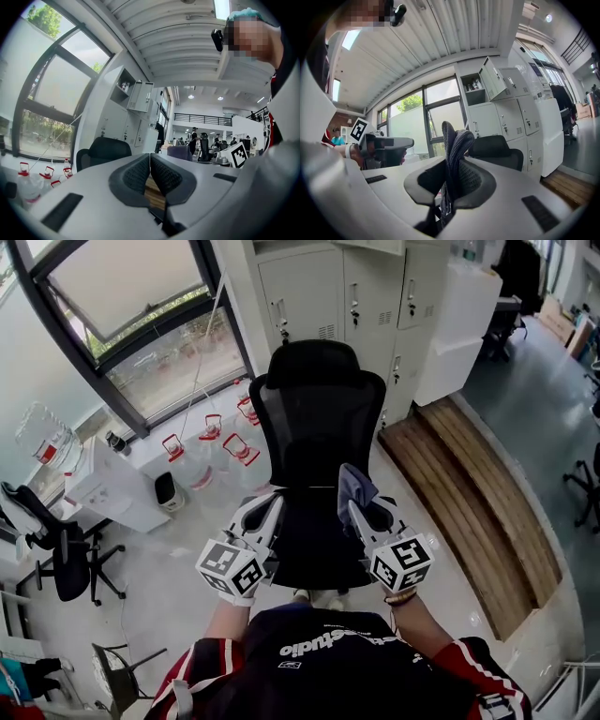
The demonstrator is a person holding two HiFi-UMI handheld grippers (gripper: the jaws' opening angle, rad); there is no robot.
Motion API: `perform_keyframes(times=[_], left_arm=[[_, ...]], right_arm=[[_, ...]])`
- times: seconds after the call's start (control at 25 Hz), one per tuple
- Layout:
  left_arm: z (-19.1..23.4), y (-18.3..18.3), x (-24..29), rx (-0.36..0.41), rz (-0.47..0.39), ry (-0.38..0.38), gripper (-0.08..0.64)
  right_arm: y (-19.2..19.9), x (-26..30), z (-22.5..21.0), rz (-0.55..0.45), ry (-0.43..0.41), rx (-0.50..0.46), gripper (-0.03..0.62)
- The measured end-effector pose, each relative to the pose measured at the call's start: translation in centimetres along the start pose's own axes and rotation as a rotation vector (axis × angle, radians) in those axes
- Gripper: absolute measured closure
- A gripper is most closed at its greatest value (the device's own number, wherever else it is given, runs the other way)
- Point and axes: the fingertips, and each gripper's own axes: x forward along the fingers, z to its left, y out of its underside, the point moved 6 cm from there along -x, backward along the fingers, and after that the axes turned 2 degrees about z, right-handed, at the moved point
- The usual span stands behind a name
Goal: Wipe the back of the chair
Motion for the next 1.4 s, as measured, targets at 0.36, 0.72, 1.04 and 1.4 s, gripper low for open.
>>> perform_keyframes(times=[0.36,0.72,1.04,1.4], left_arm=[[7.8,-1.5,1.6,-0.045,-0.040,-0.050,0.535],[17.5,-2.3,4.4,-0.077,-0.022,-0.092,0.535],[25.9,-3.2,6.2,-0.096,-0.011,-0.116,0.535],[33.2,-3.2,7.1,-0.134,0.001,-0.139,0.535]], right_arm=[[-1.1,8.9,-0.9,0.033,-0.034,-0.016,0.529],[-1.6,21.0,-2.7,0.050,-0.066,-0.008,0.529],[-0.2,32.8,-3.9,0.064,-0.100,0.025,0.529],[3.3,46.4,-4.5,0.068,-0.143,0.053,0.531]])
